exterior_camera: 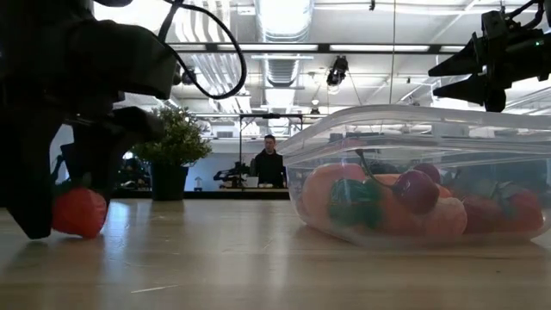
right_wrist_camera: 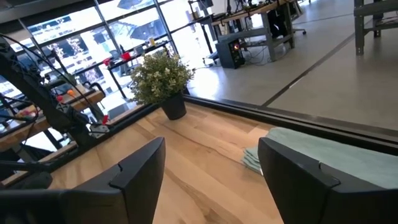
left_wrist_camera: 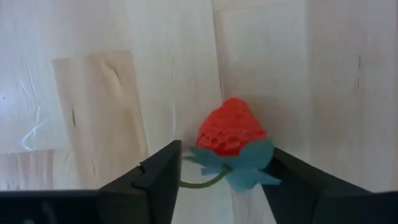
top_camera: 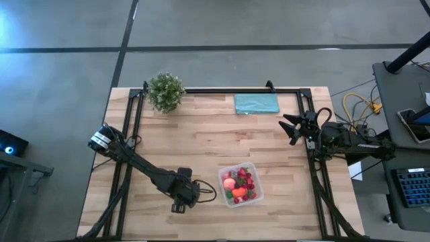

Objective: Pick and placing Produce into tupperware
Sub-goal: Put the red strawberry into the transparent container

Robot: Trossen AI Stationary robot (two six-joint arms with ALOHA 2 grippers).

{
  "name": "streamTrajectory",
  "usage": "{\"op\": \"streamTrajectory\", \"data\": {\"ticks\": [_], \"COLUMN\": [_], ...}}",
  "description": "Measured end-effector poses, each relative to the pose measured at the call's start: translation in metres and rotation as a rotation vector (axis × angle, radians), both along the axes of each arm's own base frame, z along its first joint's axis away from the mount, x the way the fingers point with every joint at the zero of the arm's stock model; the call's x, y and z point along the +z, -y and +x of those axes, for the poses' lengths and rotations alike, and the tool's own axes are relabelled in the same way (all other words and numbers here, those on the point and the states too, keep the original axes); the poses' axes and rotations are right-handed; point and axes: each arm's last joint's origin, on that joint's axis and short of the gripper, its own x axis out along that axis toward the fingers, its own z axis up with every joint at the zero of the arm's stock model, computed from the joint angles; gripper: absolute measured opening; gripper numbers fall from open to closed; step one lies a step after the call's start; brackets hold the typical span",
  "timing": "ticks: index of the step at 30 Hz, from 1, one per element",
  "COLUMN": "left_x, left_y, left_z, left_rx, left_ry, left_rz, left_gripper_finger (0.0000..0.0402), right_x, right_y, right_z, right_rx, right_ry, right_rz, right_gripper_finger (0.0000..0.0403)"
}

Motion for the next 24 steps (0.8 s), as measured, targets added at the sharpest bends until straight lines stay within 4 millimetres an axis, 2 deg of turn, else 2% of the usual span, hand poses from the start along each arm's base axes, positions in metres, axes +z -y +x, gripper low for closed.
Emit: {"op": "streamTrajectory", "data": {"ticks": [6,10,18,24], "left_x": [0.000,0.001,0.002,0.003], "left_y": [0.002,0.004,0.004,0.004], "left_z": [0.004,0.008,0.009,0.012], "left_rx": [0.000,0.001,0.050,0.142], "left_ry": [0.048,0.091,0.112,0.138], "left_rz": [-0.027,-0.047,-0.056,-0.073], "left_gripper_finger": [0.0145,0.0133,0.0134,0.0169], "right_x": [0.000,0.000,0.000,0.000], "right_y": [0.000,0.000,0.000,0.000], "right_z": [0.000,0.000,0.000,0.000], "right_rx": [0.000,0.000,0.000,0.000], "right_ry": [0.000,0.000,0.000,0.000], "right_rz": [0.000,0.000,0.000,0.000], "right_gripper_finger": [0.0245,0.0246,0.0247,0.0245]}}
